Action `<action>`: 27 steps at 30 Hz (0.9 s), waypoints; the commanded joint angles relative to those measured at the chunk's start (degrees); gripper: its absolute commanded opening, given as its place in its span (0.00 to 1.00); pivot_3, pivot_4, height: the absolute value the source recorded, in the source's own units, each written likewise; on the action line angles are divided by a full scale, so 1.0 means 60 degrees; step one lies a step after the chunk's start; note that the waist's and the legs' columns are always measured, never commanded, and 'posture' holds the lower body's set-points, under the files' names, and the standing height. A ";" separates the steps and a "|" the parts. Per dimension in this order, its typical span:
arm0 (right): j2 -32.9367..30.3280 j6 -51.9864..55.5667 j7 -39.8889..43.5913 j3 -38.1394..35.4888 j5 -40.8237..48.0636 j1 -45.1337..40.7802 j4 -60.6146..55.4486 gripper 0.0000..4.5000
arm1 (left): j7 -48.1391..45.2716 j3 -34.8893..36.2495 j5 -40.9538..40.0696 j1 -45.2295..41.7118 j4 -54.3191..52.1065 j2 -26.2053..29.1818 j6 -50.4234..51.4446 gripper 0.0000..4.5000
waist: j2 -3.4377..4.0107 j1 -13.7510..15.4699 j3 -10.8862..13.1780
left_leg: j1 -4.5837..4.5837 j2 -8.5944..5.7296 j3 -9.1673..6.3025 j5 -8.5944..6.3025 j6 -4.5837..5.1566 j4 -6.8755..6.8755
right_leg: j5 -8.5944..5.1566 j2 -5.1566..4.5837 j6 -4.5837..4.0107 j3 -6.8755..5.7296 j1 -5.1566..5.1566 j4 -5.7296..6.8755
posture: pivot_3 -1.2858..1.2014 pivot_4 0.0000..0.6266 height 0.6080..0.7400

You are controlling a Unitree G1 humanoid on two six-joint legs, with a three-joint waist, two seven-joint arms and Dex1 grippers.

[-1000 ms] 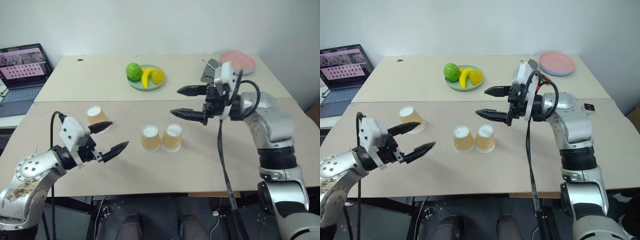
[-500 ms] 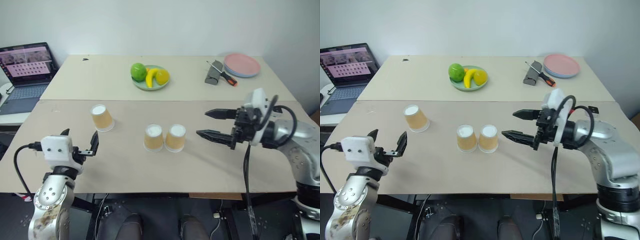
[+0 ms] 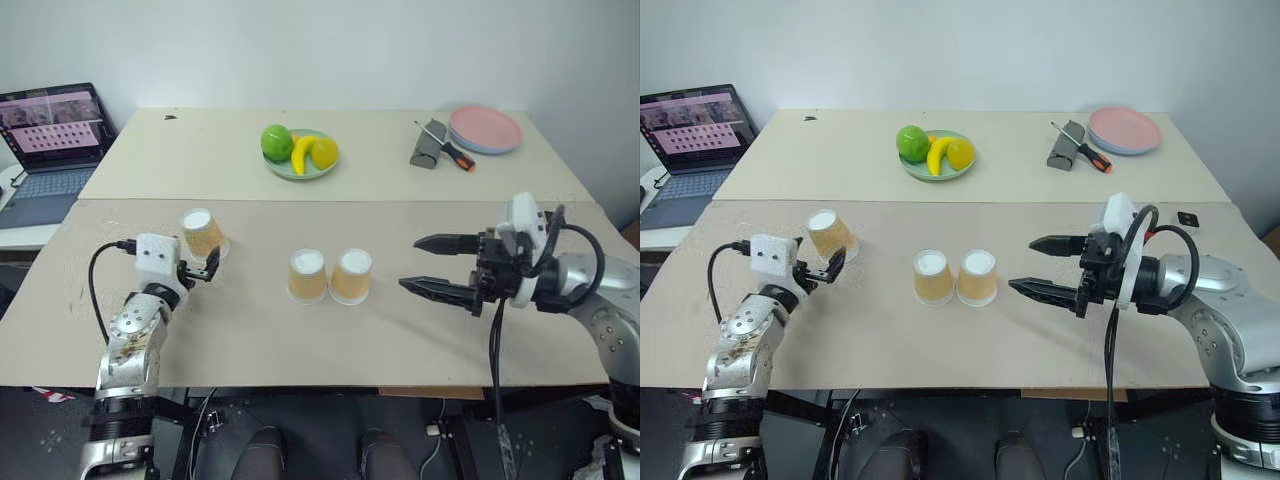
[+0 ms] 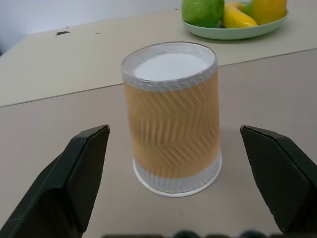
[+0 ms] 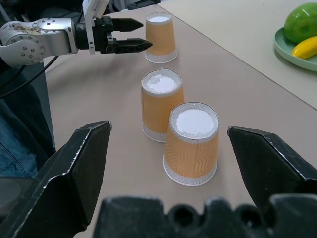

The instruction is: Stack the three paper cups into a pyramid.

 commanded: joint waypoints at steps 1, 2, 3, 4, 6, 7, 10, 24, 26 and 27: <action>-0.0199 -0.0241 -0.0194 -0.0431 0.0145 0.0083 -0.0418 0.98 | -0.0207 0.0068 -0.0031 -0.0570 0.0442 0.0226 -0.0326 1.00 | 0.0000 0.0011 0.0000 | 0.0000 -0.0001 -0.0001 0.0000 0.0000 0.0001 | 0.0000 0.0000 0.0000 -0.0001 0.0000 0.0003 | 0.52 0.24 1.00; -0.0189 -0.0227 -0.0255 -0.0448 0.0168 0.0100 -0.0432 0.98 | -0.0220 0.0141 -0.0070 -0.0776 0.0688 0.0267 -0.0374 1.00 | 0.0000 0.0007 0.0000 | 0.0001 -0.0001 0.0000 0.0000 0.0000 0.0001 | 0.0000 -0.0001 0.0000 -0.0002 0.0002 0.0003 | 0.52 0.24 1.00; -0.0169 -0.0198 -0.0318 -0.0470 0.0209 0.0111 -0.0440 0.98 | -0.0245 0.0183 -0.0077 -0.0939 0.0885 0.0325 -0.0437 1.00 | 0.0000 0.0012 0.0000 | 0.0001 -0.0001 0.0000 0.0000 0.0000 0.0001 | 0.0000 -0.0001 0.0001 -0.0002 0.0002 0.0003 | 0.52 0.24 1.00; -0.0139 -0.0173 -0.0393 -0.0488 0.0245 0.0124 -0.0459 0.98 | -0.0267 0.0233 -0.0082 -0.1132 0.1094 0.0406 -0.0494 1.00 | -0.0001 0.0016 0.0000 | 0.0001 -0.0001 -0.0001 0.0000 0.0000 0.0001 | 0.0000 -0.0001 0.0001 -0.0002 0.0002 0.0004 | 0.52 0.24 1.00; -0.0095 -0.0164 -0.0506 -0.0471 0.0269 0.0153 -0.0504 0.98 | -0.0333 0.0273 -0.0095 -0.1384 0.1354 0.0524 -0.0574 1.00 | -0.0001 0.0008 0.0000 | 0.0001 -0.0001 -0.0002 0.0000 0.0000 0.0002 | 0.0000 0.0000 0.0001 -0.0003 0.0002 0.0005 | 0.52 0.24 1.00; -0.0081 -0.0192 -0.0545 -0.0460 0.0260 0.0175 -0.0506 0.98 | -0.0366 0.0269 -0.0107 -0.1483 0.1418 0.0554 -0.0602 1.00 | -0.0001 0.0000 0.0001 | 0.0000 -0.0001 -0.0002 0.0000 0.0000 0.0001 | 0.0000 0.0000 0.0001 -0.0003 0.0001 0.0003 | 0.52 0.24 1.00; -0.0032 -0.0201 -0.0650 -0.0446 0.0306 0.0181 -0.0522 0.98 | -0.0579 0.0210 -0.0225 -0.1754 0.1439 0.0601 -0.0576 1.00 | -0.0001 0.0003 0.0001 | -0.0003 -0.0001 -0.0001 0.0000 0.0000 0.0001 | 0.0000 -0.0002 0.0001 -0.0003 0.0000 -0.0001 | 0.52 0.24 1.00; -0.0066 -0.0298 -0.0759 -0.0324 0.0236 -0.0019 -0.0318 0.98 | -0.0951 0.0202 -0.0605 -0.2334 0.1545 0.0514 -0.0098 1.00 | -0.0001 0.0010 0.0001 | -0.0003 -0.0002 -0.0003 0.0001 -0.0001 0.0004 | 0.0000 -0.0002 0.0002 -0.0005 0.0001 0.0006 | 0.52 0.24 1.00; -0.0067 -0.0300 -0.0768 -0.0304 0.0220 -0.0064 -0.0278 0.98 | -0.0931 0.0215 -0.0608 -0.2349 0.1563 0.0521 -0.0089 1.00 | -0.0001 -0.0001 0.0001 | -0.0003 -0.0001 -0.0003 0.0001 -0.0001 0.0004 | 0.0000 -0.0001 0.0002 -0.0005 0.0000 0.0006 | 0.52 0.24 1.00; -0.0077 -0.0305 -0.0757 -0.0311 0.0217 -0.0068 -0.0262 0.99 | -0.0924 0.0218 -0.0608 -0.2346 0.1550 0.0522 -0.0077 0.94 | -0.0001 -0.0002 0.0001 | -0.0003 -0.0001 -0.0003 0.0001 -0.0001 0.0004 | 0.0000 -0.0001 0.0002 -0.0005 0.0000 0.0006 | 0.52 0.24 1.00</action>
